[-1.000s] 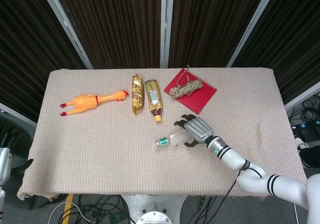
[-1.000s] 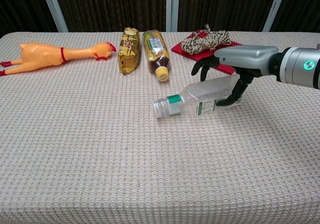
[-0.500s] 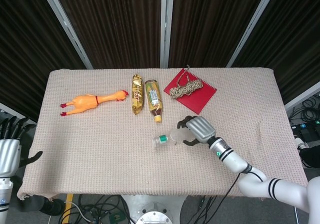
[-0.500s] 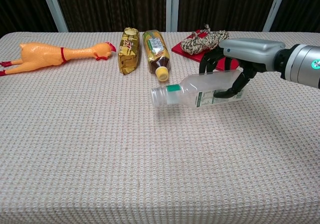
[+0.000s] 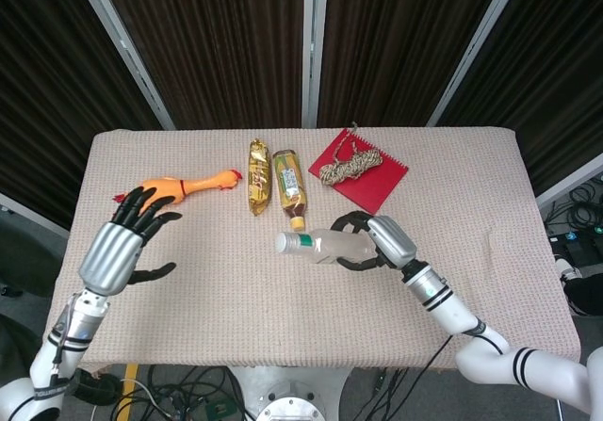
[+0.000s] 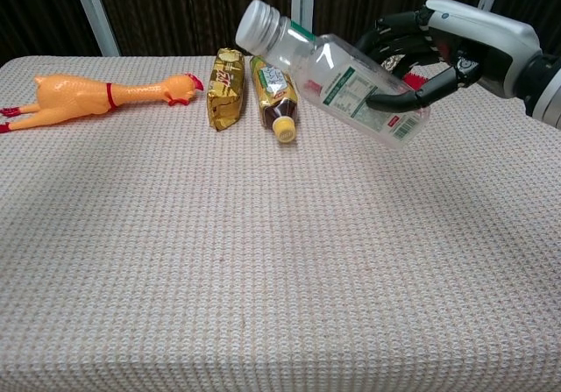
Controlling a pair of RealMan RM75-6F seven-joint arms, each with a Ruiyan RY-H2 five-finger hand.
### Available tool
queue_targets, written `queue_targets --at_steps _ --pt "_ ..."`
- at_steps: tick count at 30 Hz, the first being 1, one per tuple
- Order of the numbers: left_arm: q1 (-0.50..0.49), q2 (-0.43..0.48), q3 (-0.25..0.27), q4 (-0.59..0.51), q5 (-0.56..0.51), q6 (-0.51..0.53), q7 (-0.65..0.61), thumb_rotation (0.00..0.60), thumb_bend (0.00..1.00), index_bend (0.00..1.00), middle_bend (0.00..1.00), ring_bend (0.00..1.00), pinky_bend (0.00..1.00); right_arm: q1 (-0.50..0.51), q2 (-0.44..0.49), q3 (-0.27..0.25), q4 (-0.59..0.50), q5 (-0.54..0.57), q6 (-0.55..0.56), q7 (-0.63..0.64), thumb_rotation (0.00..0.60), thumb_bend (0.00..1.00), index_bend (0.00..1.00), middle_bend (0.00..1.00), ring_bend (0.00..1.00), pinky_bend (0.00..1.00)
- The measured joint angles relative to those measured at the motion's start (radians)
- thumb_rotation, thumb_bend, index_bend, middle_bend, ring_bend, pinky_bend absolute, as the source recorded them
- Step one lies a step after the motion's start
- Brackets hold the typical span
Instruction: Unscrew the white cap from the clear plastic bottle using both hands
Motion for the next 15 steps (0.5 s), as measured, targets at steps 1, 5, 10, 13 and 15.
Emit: queue_targets --at_steps 1,5,10,13,15 --pt "-0.014 -0.012 -0.005 -0.002 0.004 -0.008 -0.003 0.600 0.09 0.26 0.13 0.02 0.00 0.000 -0.004 0.002 0.000 -0.005 0.007 0.018 0.600 0.28 0.49 0.46 0.28 0.45" --pt "-0.070 -0.064 -0.027 -0.004 0.010 -0.036 -0.010 0.600 0.09 0.26 0.13 0.02 0.01 0.017 -0.020 0.010 -0.003 -0.023 0.019 0.045 0.600 0.29 0.49 0.46 0.28 0.45" --pt "-0.119 -0.116 -0.043 -0.009 0.008 -0.055 -0.011 0.600 0.09 0.24 0.13 0.02 0.01 0.033 -0.031 0.013 -0.008 -0.025 0.012 0.040 0.600 0.29 0.49 0.46 0.29 0.45" --pt "-0.135 -0.136 -0.047 -0.012 0.003 -0.060 0.006 0.600 0.09 0.24 0.13 0.02 0.01 0.038 -0.034 0.014 -0.006 -0.018 0.005 0.031 0.600 0.29 0.49 0.46 0.29 0.45" --pt "-0.148 -0.152 -0.048 -0.015 -0.001 -0.063 0.014 0.600 0.09 0.24 0.13 0.02 0.01 0.041 -0.034 0.012 -0.007 -0.016 0.001 0.031 0.600 0.29 0.49 0.46 0.29 0.45"
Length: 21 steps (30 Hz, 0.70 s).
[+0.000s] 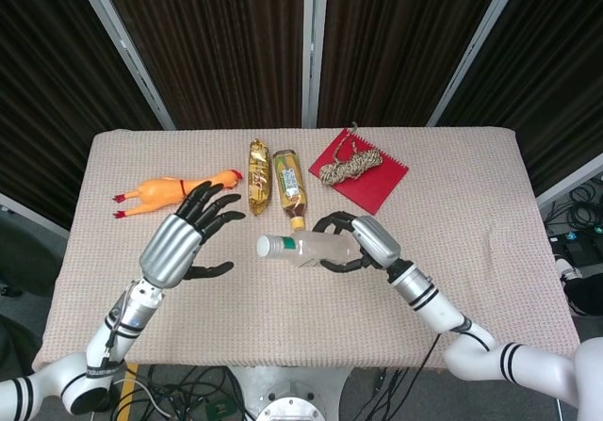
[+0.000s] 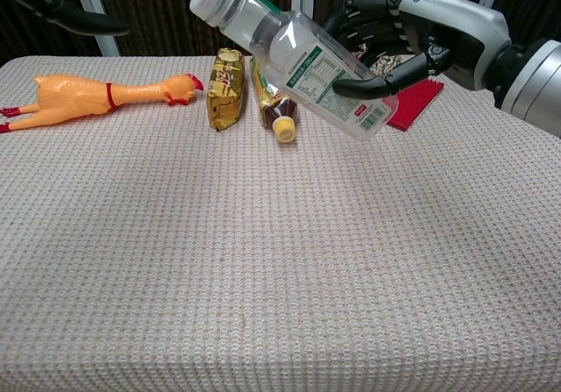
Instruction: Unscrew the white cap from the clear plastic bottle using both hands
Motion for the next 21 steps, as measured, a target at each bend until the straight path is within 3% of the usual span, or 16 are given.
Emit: queue_targets --at_steps 21 --pt "-0.072 -0.044 -0.007 -0.026 -0.015 -0.003 0.050 0.600 0.09 0.24 0.13 0.02 0.01 0.014 -0.005 -0.012 -0.012 -0.004 0.004 -0.015 0.600 0.29 0.49 0.46 0.29 0.45"
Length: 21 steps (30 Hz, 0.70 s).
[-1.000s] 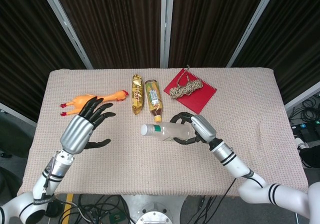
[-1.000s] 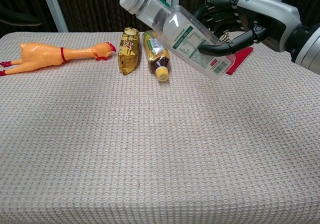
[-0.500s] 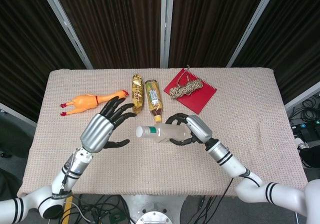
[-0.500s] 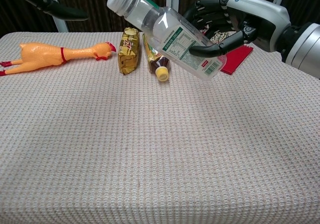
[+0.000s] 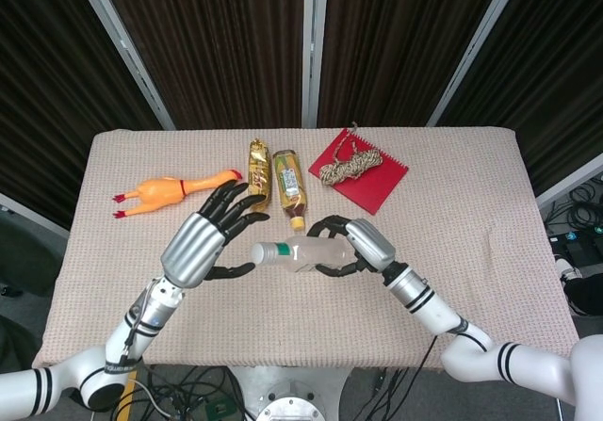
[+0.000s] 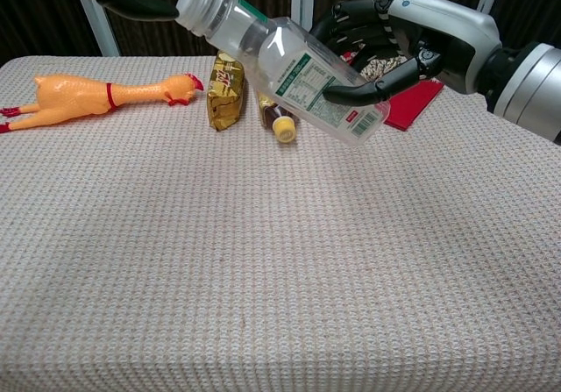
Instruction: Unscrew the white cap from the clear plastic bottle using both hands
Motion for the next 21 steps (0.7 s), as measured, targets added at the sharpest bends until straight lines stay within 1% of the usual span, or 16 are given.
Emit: queue_targets --at_steps 8,21 --pt "-0.008 0.017 0.013 -0.026 0.013 0.008 -0.026 0.600 0.09 0.24 0.13 0.02 0.01 0.005 -0.005 0.002 0.002 0.008 -0.003 -0.004 0.600 0.29 0.49 0.46 0.29 0.45" --pt "-0.009 0.019 0.031 -0.017 0.001 0.013 -0.005 0.600 0.09 0.24 0.13 0.02 0.01 0.002 -0.002 -0.008 -0.012 -0.006 0.015 -0.003 0.600 0.29 0.49 0.46 0.29 0.45"
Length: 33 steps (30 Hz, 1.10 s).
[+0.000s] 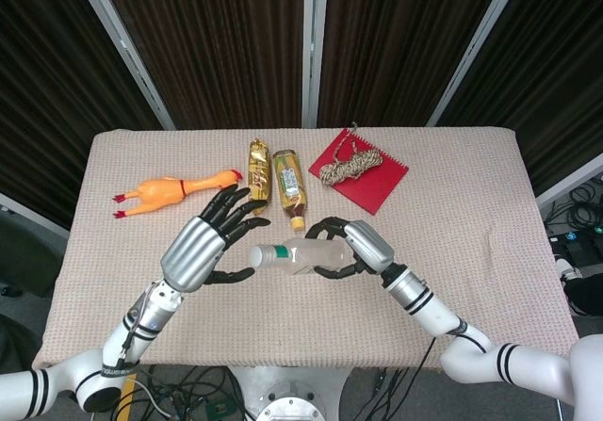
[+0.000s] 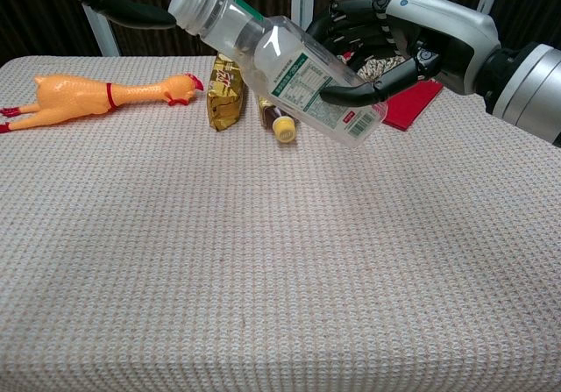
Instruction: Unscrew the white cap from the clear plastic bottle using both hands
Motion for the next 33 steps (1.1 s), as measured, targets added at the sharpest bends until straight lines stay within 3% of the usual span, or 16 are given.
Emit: queue_targets --at_steps 33 --pt "-0.005 0.002 0.018 -0.006 0.022 0.034 -0.029 0.600 0.09 0.24 0.13 0.02 0.01 0.006 0.002 0.000 -0.018 0.016 -0.014 -0.037 0.600 0.29 0.50 0.46 0.29 0.45"
